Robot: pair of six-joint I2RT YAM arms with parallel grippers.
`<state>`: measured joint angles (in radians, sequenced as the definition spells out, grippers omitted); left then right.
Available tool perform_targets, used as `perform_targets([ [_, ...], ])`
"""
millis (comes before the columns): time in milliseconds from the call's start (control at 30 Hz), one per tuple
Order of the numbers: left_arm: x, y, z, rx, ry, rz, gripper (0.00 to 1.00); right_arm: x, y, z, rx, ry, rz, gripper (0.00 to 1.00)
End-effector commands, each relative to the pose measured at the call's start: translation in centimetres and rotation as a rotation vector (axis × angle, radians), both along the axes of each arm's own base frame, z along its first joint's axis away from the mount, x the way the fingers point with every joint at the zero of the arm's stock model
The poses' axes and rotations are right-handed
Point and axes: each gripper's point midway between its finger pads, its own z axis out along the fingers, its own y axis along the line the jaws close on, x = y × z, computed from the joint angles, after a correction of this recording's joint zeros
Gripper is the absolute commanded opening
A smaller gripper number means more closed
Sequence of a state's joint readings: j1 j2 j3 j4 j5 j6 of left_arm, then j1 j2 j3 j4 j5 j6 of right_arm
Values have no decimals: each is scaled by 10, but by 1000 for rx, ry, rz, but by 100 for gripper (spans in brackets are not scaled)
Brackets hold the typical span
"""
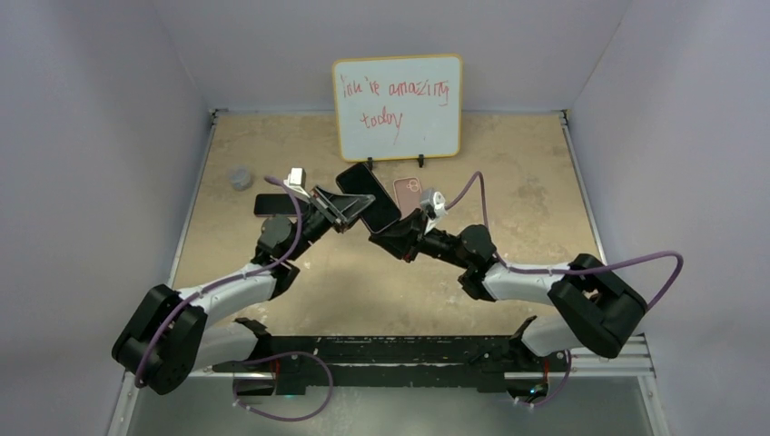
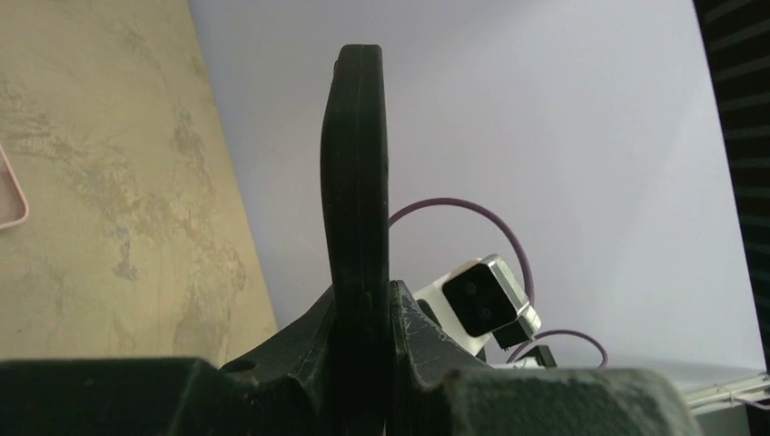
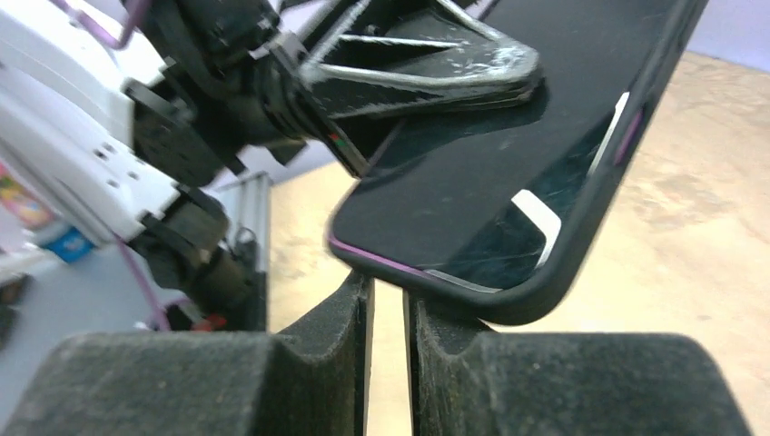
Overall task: Take the phone out of the phone case
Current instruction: Remove the phone case from the phone.
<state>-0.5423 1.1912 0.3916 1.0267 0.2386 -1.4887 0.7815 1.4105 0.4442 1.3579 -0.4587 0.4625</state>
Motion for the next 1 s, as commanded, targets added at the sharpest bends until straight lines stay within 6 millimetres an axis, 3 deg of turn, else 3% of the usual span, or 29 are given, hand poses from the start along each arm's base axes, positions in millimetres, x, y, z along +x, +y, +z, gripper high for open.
perform_targets([
  [0, -16, -7, 23, 4, -71, -93, 0, 18, -10, -12, -125, -180, -112, 0],
  [200, -19, -5, 26, 0, -97, -108, 0, 29, -16, -9, -124, -160, -178, 0],
  [367, -12, 6, 28, 29, -134, -78, 0, 30, -27, -27, -149, -30, -194, 0],
  [600, -3, 27, 31, 102, -199, -29, 0, 32, -62, -34, -29, 173, -202, 24],
  [767, -4, 29, 33, 172, -254, -78, 0, 22, -54, -23, -50, 184, -73, 44],
  [967, -11, 28, 32, 209, -309, -164, 0, 8, -46, -20, -128, 201, 57, 54],
])
